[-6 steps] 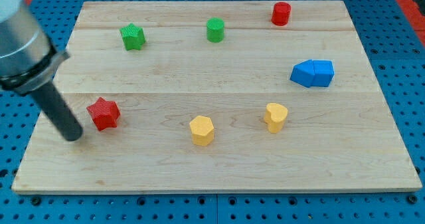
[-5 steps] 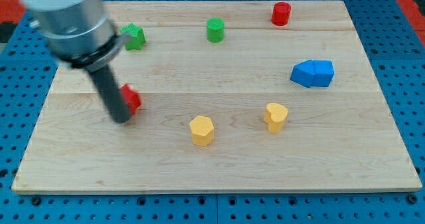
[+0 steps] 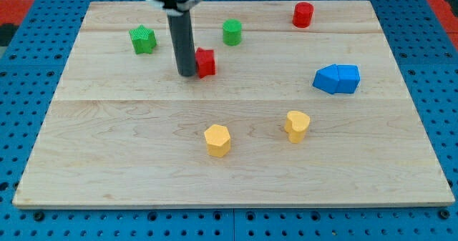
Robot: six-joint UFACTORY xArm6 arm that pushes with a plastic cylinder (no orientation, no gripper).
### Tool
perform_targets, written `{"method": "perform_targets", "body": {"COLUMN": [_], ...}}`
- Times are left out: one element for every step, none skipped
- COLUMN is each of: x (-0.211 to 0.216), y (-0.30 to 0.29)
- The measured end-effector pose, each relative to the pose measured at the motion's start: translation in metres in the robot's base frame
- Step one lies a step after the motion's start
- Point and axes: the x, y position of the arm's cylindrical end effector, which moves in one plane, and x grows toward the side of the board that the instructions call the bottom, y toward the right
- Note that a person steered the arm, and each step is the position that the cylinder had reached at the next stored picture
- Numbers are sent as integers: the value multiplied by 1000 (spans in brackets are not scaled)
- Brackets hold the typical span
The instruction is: Push the red star to the right of the green circle
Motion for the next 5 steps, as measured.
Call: {"method": "perform_targets", "body": {"x": [-11, -11, -13, -38, -67], "y": [16, 59, 112, 156, 175]}}
